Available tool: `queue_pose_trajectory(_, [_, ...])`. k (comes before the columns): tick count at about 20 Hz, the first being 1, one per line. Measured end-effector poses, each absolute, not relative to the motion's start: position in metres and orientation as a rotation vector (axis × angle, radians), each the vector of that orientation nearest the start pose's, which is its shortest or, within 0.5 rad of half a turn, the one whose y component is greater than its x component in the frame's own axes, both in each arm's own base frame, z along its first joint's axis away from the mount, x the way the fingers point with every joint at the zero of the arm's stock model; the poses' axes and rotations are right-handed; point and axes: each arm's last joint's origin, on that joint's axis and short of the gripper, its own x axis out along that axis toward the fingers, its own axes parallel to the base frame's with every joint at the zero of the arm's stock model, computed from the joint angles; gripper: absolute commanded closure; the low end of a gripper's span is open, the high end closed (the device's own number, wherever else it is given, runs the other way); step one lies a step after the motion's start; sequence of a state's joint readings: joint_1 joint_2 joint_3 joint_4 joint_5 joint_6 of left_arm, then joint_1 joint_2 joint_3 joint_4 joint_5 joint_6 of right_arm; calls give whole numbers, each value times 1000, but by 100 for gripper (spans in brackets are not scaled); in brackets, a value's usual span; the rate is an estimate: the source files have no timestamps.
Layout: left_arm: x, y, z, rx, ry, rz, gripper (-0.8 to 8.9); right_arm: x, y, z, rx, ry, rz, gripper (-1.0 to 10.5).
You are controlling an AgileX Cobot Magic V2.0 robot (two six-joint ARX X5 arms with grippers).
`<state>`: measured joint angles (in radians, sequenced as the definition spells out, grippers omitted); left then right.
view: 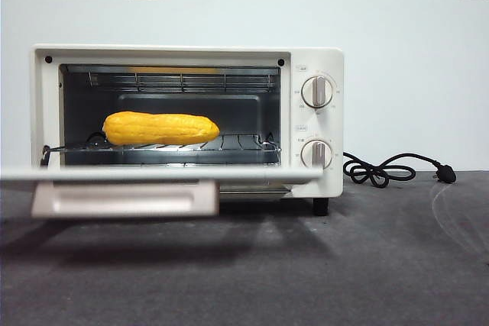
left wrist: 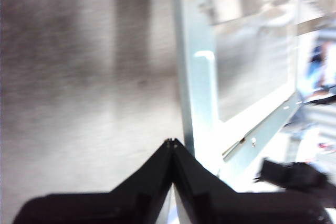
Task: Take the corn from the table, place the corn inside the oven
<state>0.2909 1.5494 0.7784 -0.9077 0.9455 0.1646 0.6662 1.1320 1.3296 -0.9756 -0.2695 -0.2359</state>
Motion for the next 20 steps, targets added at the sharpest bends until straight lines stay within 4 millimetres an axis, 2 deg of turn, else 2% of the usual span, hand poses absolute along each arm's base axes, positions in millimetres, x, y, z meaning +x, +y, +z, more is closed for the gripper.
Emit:
queue_pose_trajectory(3, [221,48,178,-939,1164,-687,821,156,132,382,-366,685,979,959])
queue_pose_trajectory(7, [222,58,240,-946,814,-897,821,156,132,382,-367,688,979,959])
queue_pose_trajectory(10, [210,50,278,-846,705,-968,821,156,132,382,-367,688,979,958])
queue_pose_trajectory(15, [182,27,304,-689,689,-980,821,156,132,382,-367,689,979,958])
queue_pose_trajectory(20, [157,18,319,-514,710,-791,821,156,132,382,-366,688,978,959])
